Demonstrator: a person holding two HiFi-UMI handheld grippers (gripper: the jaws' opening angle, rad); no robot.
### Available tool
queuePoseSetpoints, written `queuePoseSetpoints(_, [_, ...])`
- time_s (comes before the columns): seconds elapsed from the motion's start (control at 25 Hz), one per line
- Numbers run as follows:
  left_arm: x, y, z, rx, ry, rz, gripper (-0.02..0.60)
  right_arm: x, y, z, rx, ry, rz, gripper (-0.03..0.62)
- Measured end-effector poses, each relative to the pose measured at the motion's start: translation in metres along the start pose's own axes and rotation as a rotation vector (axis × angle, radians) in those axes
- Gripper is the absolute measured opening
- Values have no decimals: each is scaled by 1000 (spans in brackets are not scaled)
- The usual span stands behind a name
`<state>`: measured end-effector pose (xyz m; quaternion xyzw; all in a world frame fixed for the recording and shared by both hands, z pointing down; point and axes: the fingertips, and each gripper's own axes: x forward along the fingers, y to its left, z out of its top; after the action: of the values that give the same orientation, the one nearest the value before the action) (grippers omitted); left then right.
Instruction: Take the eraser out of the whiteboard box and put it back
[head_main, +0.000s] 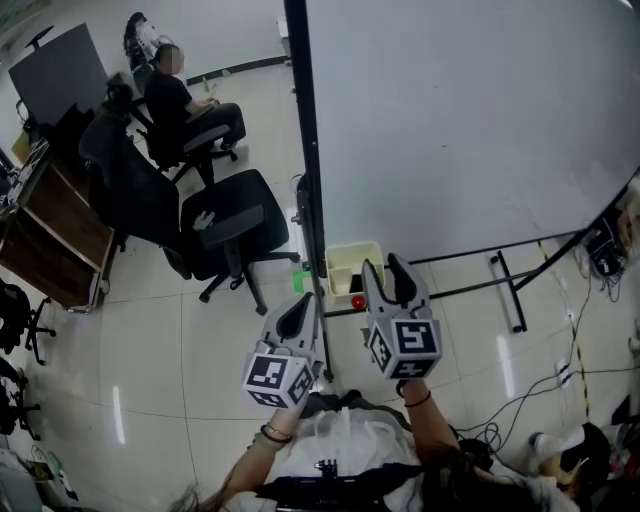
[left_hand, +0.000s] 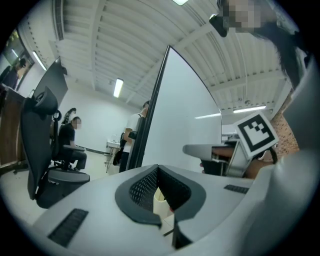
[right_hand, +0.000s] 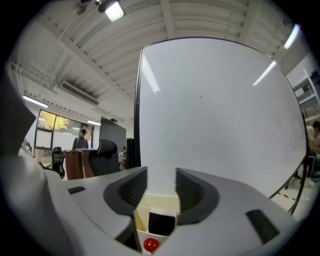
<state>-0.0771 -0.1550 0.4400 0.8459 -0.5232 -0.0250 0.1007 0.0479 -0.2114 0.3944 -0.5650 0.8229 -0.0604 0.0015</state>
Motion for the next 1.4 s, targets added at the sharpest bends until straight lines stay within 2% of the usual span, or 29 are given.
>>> queuePoseSetpoints(0.04, [0, -1, -1, -2, 2, -3, -15, -9, -3, 10, 48, -48, -10, 93])
queuePoseSetpoints(0.08, [1, -2, -2, -4, 3, -7, -15, -17, -6, 16, 99, -85, -17, 33])
queuePoseSetpoints(0.12, [1, -4, -3, -6, 4, -11, -15, -22, -6, 19, 140, -100, -19, 5])
queuePoseSetpoints(0.24, [3, -8, -4, -9, 8, -26, -15, -30, -2, 11, 185, -52, 4, 2])
queuePoseSetpoints(0.36, [4, -11, -4, -10, 10, -38, -15, -34, 7, 0, 172, 4, 29, 2])
queuePoseSetpoints(0.76, [1, -9, -5, -8, 9, -41, -15, -34, 27, -13, 115, 74, 93, 2])
queuePoseSetpoints(1.4, [-9, -6, -3, -4, 2, -23, -15, -36, 38, -20, 44, 105, 116, 1])
